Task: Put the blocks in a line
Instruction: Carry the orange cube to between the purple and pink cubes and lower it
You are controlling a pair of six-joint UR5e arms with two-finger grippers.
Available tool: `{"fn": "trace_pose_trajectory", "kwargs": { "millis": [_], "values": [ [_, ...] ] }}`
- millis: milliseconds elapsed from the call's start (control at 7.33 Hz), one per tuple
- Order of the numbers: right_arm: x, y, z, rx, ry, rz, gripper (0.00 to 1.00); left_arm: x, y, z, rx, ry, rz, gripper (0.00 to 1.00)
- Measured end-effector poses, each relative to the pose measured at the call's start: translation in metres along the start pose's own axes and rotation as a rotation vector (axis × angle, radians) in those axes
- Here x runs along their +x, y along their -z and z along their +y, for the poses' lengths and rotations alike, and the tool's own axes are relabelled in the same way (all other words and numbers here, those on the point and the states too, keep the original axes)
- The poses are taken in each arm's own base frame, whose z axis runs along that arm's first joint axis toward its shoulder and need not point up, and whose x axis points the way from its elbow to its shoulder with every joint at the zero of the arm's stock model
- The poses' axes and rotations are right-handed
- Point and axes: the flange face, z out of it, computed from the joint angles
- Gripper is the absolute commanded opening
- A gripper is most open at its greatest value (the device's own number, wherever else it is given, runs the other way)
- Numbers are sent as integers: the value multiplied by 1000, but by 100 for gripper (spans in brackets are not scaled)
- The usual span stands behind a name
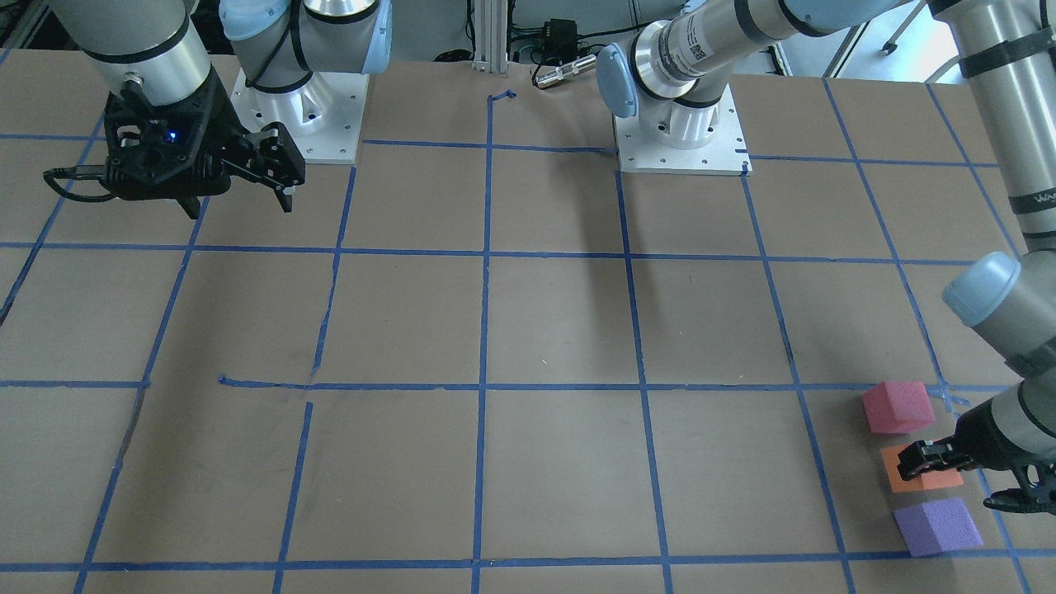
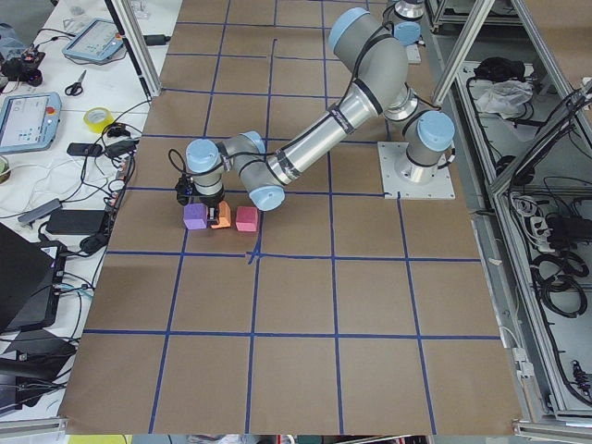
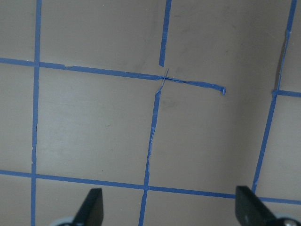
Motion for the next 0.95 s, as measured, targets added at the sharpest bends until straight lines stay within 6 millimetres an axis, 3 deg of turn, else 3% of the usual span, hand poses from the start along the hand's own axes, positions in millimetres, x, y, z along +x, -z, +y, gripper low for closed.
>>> {"fn": "trace_pose_trajectory", "kwargs": {
  "millis": [273,409,545,955],
  "values": [
    [0,3,2,10,-1,-2,100,0,-2,2,-5,-19,-1,43],
    [-1,4,2,12,-1,-3,100,1,-3,3,-9,-25,0,75],
    [-1,4,2,12,1,-2,100,1,-4,4,-12,-27,0,88],
    [-1,3,2,11,4,-2,100,-1,0,7,-24,-33,-32,99]
  ]
}}
